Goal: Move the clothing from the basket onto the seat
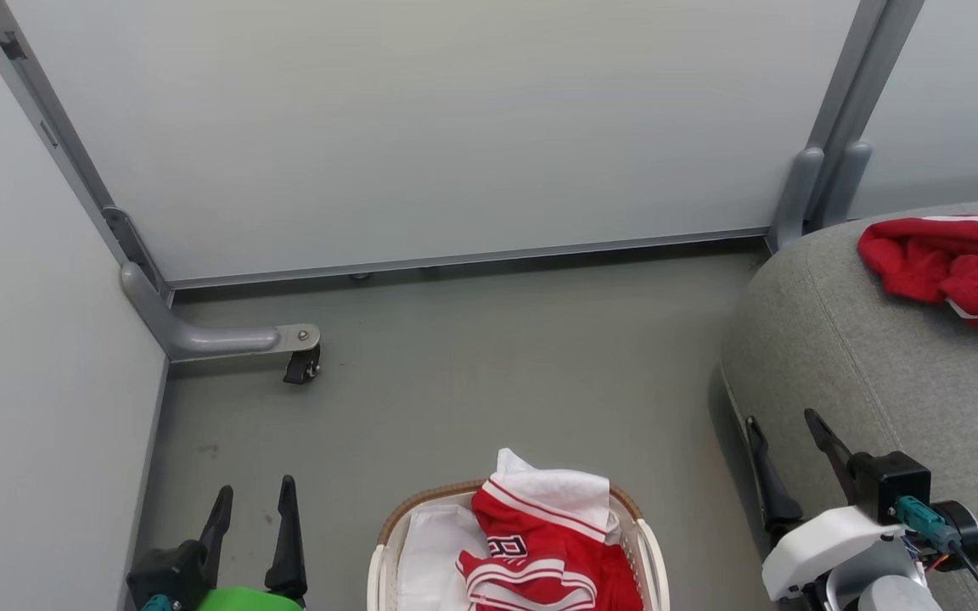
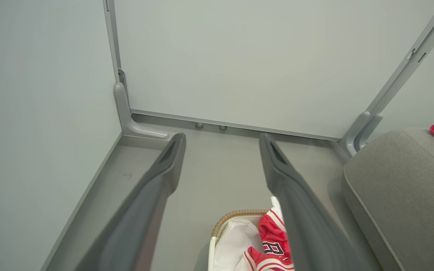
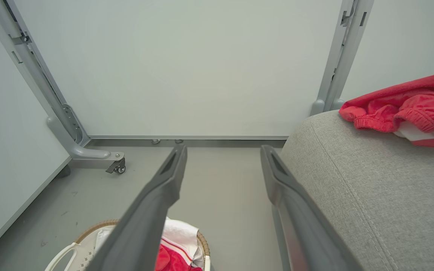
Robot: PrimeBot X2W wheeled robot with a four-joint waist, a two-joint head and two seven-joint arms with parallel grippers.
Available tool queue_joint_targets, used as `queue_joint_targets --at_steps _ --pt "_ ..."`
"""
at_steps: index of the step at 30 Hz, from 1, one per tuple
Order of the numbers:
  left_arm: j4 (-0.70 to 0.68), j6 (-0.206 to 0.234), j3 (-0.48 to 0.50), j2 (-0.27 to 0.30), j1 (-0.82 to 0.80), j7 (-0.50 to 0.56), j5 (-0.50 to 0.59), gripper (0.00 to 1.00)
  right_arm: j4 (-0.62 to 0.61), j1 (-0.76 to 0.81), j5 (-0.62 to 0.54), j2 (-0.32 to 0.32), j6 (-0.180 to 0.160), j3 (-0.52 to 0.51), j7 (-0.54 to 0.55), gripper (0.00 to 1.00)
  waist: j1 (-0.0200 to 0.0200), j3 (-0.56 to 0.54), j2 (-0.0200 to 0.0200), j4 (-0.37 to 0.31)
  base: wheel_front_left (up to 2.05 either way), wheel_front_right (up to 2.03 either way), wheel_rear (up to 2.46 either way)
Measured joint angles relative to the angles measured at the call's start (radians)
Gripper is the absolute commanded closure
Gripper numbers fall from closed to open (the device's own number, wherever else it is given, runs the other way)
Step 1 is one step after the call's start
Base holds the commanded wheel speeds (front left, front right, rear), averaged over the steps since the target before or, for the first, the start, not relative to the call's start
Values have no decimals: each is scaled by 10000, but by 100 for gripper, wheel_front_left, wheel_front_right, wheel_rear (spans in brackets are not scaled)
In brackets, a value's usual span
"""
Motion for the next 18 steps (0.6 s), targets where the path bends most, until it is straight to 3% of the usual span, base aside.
queue_joint_targets --at_steps 18 --pt "59 0 -98 -2 -9 0 -12 0 -46 10 13 0 0 150 0 0 0 60 0 -36 0 0 0"
